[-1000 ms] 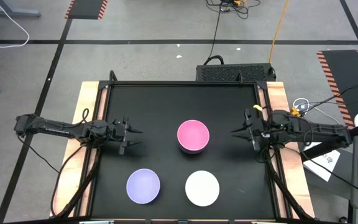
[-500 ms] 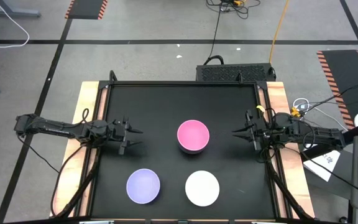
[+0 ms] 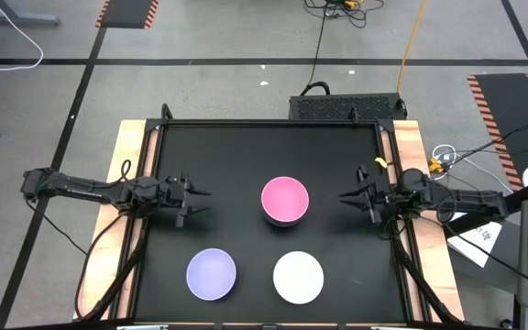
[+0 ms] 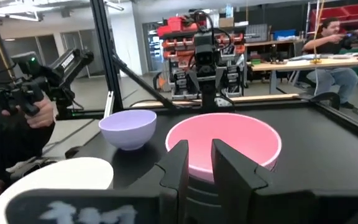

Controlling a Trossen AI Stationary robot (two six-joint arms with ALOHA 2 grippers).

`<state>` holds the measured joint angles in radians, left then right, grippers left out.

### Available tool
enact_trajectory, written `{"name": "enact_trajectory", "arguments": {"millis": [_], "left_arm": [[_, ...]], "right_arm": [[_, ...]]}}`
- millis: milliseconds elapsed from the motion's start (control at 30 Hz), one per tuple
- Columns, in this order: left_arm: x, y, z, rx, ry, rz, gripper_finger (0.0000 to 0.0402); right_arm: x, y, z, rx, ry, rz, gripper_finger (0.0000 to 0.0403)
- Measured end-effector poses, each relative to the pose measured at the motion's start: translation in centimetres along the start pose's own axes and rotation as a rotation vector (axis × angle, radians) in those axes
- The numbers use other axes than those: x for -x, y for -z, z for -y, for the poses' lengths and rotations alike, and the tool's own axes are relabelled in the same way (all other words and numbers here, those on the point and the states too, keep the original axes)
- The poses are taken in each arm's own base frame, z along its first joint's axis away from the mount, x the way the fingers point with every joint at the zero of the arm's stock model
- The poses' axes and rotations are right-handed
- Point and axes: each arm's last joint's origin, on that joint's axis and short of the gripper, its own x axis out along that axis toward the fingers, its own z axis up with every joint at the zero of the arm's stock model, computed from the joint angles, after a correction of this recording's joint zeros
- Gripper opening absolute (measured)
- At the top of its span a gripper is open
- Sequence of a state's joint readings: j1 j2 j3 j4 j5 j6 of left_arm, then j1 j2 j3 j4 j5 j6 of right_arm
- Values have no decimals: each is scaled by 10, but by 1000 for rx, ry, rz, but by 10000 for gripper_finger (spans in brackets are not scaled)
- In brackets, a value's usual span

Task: Nest bowls inside each other
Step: Stack the purple bowl on top of the pink bowl

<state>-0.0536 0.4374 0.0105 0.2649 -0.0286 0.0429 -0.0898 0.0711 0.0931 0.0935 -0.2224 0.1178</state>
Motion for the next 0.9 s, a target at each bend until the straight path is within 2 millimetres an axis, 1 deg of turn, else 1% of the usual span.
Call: {"name": "enact_trajectory", "arguments": {"millis": [267, 900], "left_arm": [[0, 0, 0, -5, 0, -1, 207], [0, 0, 0, -12, 1, -1, 207]], "right_arm": [[0, 7, 0, 43, -18, -46, 64], [0, 10, 1, 87, -13, -72, 64]]}}
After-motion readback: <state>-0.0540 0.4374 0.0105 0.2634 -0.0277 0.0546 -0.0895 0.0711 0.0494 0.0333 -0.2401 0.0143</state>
